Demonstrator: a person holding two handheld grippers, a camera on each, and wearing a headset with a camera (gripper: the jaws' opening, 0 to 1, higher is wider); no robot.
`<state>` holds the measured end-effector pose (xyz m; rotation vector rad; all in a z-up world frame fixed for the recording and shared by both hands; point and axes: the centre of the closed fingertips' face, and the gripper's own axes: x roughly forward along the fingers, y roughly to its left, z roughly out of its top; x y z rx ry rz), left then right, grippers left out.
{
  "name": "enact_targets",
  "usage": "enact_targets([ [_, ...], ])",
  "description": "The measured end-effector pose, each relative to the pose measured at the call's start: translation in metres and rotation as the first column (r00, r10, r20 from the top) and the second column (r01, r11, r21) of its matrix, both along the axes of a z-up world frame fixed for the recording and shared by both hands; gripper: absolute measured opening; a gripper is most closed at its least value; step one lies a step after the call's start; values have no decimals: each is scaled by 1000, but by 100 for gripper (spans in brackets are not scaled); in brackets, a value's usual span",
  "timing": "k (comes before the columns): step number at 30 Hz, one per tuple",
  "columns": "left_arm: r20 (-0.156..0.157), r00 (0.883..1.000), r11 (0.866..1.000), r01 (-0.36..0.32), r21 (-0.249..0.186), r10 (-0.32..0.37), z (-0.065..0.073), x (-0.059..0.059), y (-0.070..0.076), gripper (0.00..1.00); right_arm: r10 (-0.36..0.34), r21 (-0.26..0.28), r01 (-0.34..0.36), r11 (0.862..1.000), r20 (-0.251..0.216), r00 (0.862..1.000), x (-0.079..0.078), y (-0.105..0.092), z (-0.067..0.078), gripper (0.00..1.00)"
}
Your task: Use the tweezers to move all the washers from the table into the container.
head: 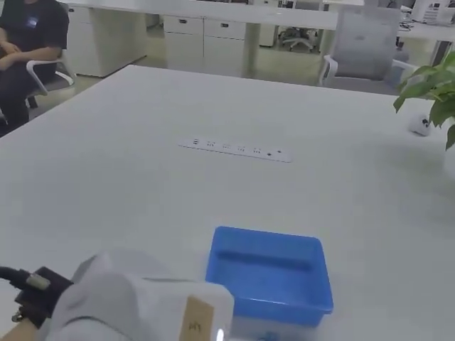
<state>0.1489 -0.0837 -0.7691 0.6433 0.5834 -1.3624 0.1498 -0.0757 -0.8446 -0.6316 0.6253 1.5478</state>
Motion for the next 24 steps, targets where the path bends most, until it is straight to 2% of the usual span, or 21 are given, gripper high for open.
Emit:
enact_targets([
  [2, -6, 1000, 1000, -2, -14, 2, 0, 0, -3, 0, -38, 12, 39, 999, -11, 999, 2, -3, 0, 11],
  [5, -18, 1000, 1000, -1, -31, 0, 1, 0, -6, 0, -56, 20, 56, 998, -21, 998, 1, -4, -2, 13],
  [8, -22, 1000, 999, -3, -35, 2, 1, 0, -7, 0, -64, 27, 64, 998, -3, 998, 2, -2, 0, 11],
  [10, -29, 1000, 999, -11, -41, 9, 1, 0, -6, 0, -76, 26, 76, 997, 14, 997, 6, -2, 0, 6],
  [11, -26, 1000, 999, -15, -41, 14, 0, 1, -6, 0, -86, 25, 86, 996, -7, 996, 7, -1, -1, 5],
  [12, -26, 999, 999, -23, -46, 22, 0, 2, -4, 0, -84, 24, 85, 996, -27, 996, 6, -1, -1, 5],
  [15, -27, 999, 998, -33, -62, 31, 0, 3, -1, 0, -54, 19, 54, 998, -11, 998, 6, 0, -1, 4],
  [18, -5, 1000, 997, -23, -68, 23, 2, 3, 0, 0, -37, 15, 37, 999, -2, 999, 5, 2, -2, 4],
  [19, -13, 1000, 996, -18, -83, 17, 4, 2, -1, 0, -32, 18, 32, 999, -3, 999, 4, 3, -2, 4],
  [21, -63, 998, 992, -28, -126, 20, 8, -3, -5, 2, -32, 25, 32, 999, -3, 999, 4, 4, -2, 4],
  [22, -67, 998, 991, -32, -127, 23, 8, -3, -5, 5, -35, 30, 35, 999, -4, 999, 4, 4, -2, 4],
  [24, -48, 998, 993, -35, -112, 30, 5, -1, -5, 7, -49, 37, 50, 998, -20, 999, 5, 3, -2, 4],
])
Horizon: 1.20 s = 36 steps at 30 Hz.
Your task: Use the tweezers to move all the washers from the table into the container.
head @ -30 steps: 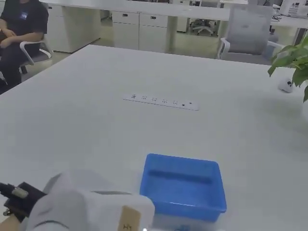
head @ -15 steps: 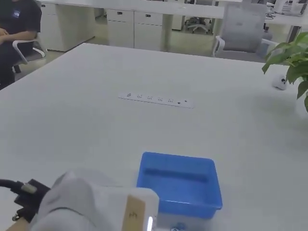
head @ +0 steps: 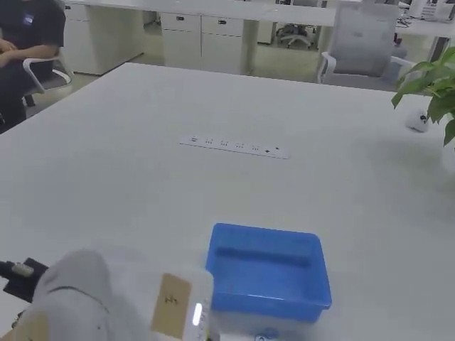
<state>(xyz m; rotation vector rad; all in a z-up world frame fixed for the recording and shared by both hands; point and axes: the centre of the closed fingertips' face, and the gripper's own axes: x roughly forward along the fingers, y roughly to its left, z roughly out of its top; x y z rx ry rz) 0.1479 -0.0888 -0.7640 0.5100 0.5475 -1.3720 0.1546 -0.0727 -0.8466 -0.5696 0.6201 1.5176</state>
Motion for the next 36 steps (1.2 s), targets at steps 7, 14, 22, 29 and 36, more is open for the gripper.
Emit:
enact_targets([
  [7, -26, 998, 998, -52, -31, 51, -2, 6, -1, 9, -13, 3, 13, 1000, 1, 1000, 1, -3, 1, 4],
  [14, -39, 999, 999, -34, -32, 33, -4, 5, -3, 0, -23, 5, 23, 1000, -3, 1000, 0, -4, 1, 5],
  [22, -31, 999, 999, -33, -13, 32, -5, 7, 0, 0, -11, 9, 11, 1000, -1, 1000, 1, 0, 4, 9],
  [29, -14, 997, 997, -81, -5, 81, -1, 20, 16, 0, -8, 38, 8, 999, 11, 1000, 16, 16, 7, 6],
  [36, 12, 992, 991, -126, 40, 126, -3, 44, 35, 0, -21, 29, 19, 999, 64, 998, 46, 31, 6, 7],
])
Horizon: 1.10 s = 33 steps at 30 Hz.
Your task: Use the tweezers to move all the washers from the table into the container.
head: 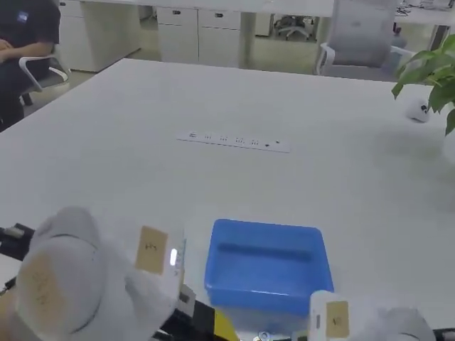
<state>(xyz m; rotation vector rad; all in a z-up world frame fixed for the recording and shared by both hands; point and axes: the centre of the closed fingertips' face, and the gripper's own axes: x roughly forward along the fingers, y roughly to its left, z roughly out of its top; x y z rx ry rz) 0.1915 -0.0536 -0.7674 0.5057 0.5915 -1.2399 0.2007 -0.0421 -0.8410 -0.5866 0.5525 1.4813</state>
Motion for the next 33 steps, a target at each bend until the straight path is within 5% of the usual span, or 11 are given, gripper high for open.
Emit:
enact_targets([
  [8, 14, 1000, 999, -25, 20, 25, -2, 23, 8, 0, -36, 22, 36, 999, 10, 999, 22, 8, -2, 7],
  [26, -26, 1000, 999, -3, 34, 4, -2, 29, 7, 0, -22, 0, 22, 1000, -36, 999, 20, 8, -8, 11],
  [33, -49, 999, 999, 20, 40, -18, -2, 32, 0, 0, -25, 76, 30, 997, -62, 998, 22, 17, 17, 18],
])
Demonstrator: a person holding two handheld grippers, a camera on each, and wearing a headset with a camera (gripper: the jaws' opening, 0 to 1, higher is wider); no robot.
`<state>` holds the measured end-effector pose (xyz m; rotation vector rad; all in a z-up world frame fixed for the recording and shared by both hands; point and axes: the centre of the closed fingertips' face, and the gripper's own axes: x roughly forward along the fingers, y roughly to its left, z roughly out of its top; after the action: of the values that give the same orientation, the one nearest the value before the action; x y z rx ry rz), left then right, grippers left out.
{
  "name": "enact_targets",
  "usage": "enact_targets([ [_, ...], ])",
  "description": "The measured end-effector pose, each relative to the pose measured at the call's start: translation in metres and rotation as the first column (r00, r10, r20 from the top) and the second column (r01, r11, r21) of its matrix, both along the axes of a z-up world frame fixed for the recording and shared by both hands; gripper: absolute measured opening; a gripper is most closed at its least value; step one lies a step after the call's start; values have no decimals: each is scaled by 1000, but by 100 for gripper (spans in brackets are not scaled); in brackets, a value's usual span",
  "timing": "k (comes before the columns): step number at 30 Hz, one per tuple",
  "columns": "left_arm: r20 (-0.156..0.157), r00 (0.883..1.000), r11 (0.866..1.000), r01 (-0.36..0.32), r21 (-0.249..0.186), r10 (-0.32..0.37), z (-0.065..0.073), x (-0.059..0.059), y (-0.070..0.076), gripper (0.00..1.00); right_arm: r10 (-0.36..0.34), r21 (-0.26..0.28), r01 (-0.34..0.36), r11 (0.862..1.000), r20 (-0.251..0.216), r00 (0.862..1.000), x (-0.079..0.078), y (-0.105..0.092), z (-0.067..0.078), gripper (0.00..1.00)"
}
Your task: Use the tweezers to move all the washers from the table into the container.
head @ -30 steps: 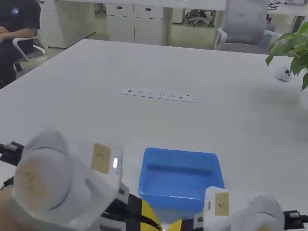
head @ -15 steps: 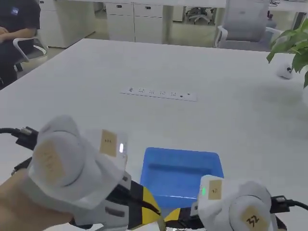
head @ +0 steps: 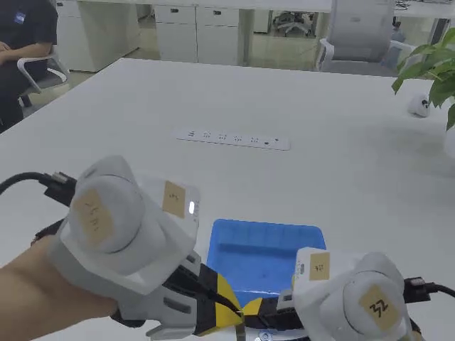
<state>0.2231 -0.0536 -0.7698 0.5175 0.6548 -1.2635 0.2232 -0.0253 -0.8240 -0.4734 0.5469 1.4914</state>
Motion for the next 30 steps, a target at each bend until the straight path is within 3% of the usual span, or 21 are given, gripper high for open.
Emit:
enact_targets([
  [3, -13, 1000, 1000, -25, -11, 24, -1, 1, -1, 0, 17, -9, -17, 1000, 5, 1000, 2, 0, 0, 9],
  [4, -13, 999, 999, -34, -18, 34, -1, 1, -1, 0, 35, -12, -36, 999, -25, 999, -2, 0, -1, 4],
  [7, -14, 998, 998, -59, -34, 59, -2, 1, 1, 0, 27, 5, -27, 1000, -50, 998, 1, 0, -1, 5],
  [9, 1, 995, 992, -104, -77, 104, -1, 4, 2, 0, 34, 4, -34, 999, -45, 998, 1, -1, -1, 4],
  [11, -24, 986, 980, -165, -109, 163, -1, 5, 5, 0, 32, 1, -32, 999, -40, 999, 2, -2, -2, 4],
  [12, -30, 977, 967, -213, -141, 211, 1, 7, 9, 1, 30, 3, -30, 1000, -38, 999, 3, -2, -2, 3],
  [13, -28, 961, 944, -276, -181, 276, 4, 10, 15, 3, 23, 9, -23, 1000, -47, 999, 3, -2, -2, 3],
  [16, -68, 918, 880, -394, -264, 390, 11, 9, 27, 16, 2, 21, -1, 1000, -62, 998, 5, -3, -2, 3],
  [17, -88, 887, 834, -458, -308, 454, 15, 9, 35, 20, -11, 25, 13, 1000, -69, 998, 6, -3, -2, 3],
  [18, -101, 865, 802, -494, -335, 491, 17, 9, 40, 26, -13, 27, 15, 1000, -72, 997, 7, -3, -2, 3],
  [19, -113, 835, 758, -539, -367, 539, 20, 7, 49, 33, -18, 34, 21, 999, -78, 997, 7, -3, -2, 3],
  [21, -121, 791, 697, -591, -406, 600, 22, 1, 61, 42, -50, 48, 55, 997, -98, 994, 11, -2, -2, 2],
  [22, -120, 780, 681, -602, -417, 615, 23, -1, 64, 47, -55, 54, 61, 997, -109, 992, 12, -2, -2, 2],
  [23, -118, 756, 657, -625, -422, 644, 22, -5, 70, 49, -61, 56, 69, 996, -119, 991, 12, -2, -2, 2],
  [25, -92, 732, 635, -641, -431, 676, 22, -8, 77, 56, -81, 62, 90, 994, -124, 989, 15, -3, -2, 2],
  [26, -82, 710, 614, -656, -438, 699, 23, -10, 82, 59, -86, 68, 95, 993, -137, 987, 15, -3, -2, 2],
  [27, -72, 696, 602, -664, -444, 714, 23, -10, 84, 62, -97, 70, 108, 992, -138, 986, 16, -3, -2, 2],
  [28, -54, 673, 585, -677, -446, 737, 23, -10, 89, 66, -111, 74, 123, 990, -146, 983, 17, -3, -1, 2],
  [29, -38, 658, 576, -685, -445, 752, 22, -10, 91, 68, -114, 78, 127, 989, -153, 982, 17, -4, -1, 2],
  [30, 15, 648, 590, -684, -429, 762, 20, -9, 94, 70, -126, 84, 140, 987, -159, 979, 18, -5, -1, 2],
])
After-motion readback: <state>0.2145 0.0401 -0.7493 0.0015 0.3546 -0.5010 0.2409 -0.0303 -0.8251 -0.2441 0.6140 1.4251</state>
